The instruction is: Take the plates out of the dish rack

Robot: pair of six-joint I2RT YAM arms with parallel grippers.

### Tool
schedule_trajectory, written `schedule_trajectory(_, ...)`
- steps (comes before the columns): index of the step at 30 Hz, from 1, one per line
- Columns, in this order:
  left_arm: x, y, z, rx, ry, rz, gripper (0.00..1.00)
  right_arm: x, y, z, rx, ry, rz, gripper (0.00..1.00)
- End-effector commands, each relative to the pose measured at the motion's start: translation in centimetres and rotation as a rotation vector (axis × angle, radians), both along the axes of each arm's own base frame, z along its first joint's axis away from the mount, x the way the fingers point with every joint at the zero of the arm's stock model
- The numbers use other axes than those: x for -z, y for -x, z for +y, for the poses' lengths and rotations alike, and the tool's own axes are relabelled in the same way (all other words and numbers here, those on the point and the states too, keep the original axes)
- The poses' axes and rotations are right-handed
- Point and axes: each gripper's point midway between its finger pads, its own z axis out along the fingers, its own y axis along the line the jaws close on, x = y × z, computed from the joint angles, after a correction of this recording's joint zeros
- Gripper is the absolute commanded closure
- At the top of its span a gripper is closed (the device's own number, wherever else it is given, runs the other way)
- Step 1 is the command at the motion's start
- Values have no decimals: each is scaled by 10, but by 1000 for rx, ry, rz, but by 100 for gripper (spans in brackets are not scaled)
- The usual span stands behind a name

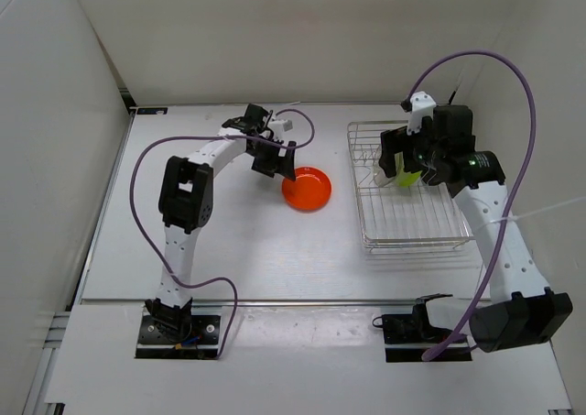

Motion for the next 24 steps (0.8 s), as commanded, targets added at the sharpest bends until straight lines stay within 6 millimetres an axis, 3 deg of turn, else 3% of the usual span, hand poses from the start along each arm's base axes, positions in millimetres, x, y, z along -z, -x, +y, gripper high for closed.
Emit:
schedule_trajectory(1,-89,-12,18,-24,12,-216,0,3,-20,-18,73,71,-37,0)
schedule_trajectory(3,-108,-12,31,-49,-15,-272,0,4,-24,-22,99,92,-31,2)
schedule_trajectory(4,-132,-9,37,-69,-23,-326,0,9,-27,-22,98,96,-15,2)
schedule_trajectory(7,-146,2,58,-114,-91,-379,0,11,-35,-21,91,106,-7,11)
schedule_trajectory(10,-171,14,80,-178,-146,-455,0,21,-48,-24,105,138,19,22)
schedule_trajectory(11,-188,20,87,-200,-152,-497,0,33,-53,-28,124,163,48,22)
schedule_trajectory(13,-196,27,102,-246,-199,-529,0,31,-62,-30,140,175,43,29)
schedule_trajectory(14,-212,35,109,-267,-198,-569,0,39,-67,-29,139,179,60,33)
schedule_trajectory(16,-217,41,122,-280,-240,-608,0,43,-79,-28,146,206,58,35)
schedule_trajectory(17,-230,45,127,-303,-244,-641,0,47,-84,-31,151,226,57,36)
schedule_trajectory(22,-238,63,146,-335,-299,-653,0,59,-112,-35,170,281,57,41)
schedule_trajectory(24,-250,68,149,-357,-278,-708,0,61,-119,-35,171,293,49,44)
